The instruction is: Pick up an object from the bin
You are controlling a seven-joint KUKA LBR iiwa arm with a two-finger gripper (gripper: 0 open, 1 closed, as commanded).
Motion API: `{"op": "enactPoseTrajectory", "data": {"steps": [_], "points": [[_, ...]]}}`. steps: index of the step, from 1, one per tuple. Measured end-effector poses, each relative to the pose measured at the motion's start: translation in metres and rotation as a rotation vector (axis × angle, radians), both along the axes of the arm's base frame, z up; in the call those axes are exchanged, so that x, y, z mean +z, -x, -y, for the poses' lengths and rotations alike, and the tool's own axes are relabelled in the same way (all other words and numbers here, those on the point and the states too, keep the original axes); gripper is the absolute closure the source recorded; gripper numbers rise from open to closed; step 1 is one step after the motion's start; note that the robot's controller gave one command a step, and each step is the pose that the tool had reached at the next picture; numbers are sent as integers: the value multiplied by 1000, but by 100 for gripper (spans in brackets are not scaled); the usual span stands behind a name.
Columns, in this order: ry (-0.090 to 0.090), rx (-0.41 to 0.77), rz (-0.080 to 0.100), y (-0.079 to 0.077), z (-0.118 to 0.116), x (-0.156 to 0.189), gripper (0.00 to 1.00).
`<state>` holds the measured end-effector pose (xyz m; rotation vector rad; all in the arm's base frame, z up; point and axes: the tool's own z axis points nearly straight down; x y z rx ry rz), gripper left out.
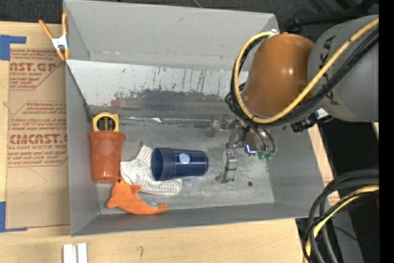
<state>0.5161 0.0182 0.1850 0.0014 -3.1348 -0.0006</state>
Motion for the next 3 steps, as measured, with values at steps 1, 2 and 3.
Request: {"op": "enactPoseTrajectory", "data": {"steps": [1, 2, 3], "points": [[0, -1, 8, -1, 0, 5, 0], [-2, -8, 13, -11, -56, -72, 0], [0, -2, 3, -13, -78, -84, 0]]}}
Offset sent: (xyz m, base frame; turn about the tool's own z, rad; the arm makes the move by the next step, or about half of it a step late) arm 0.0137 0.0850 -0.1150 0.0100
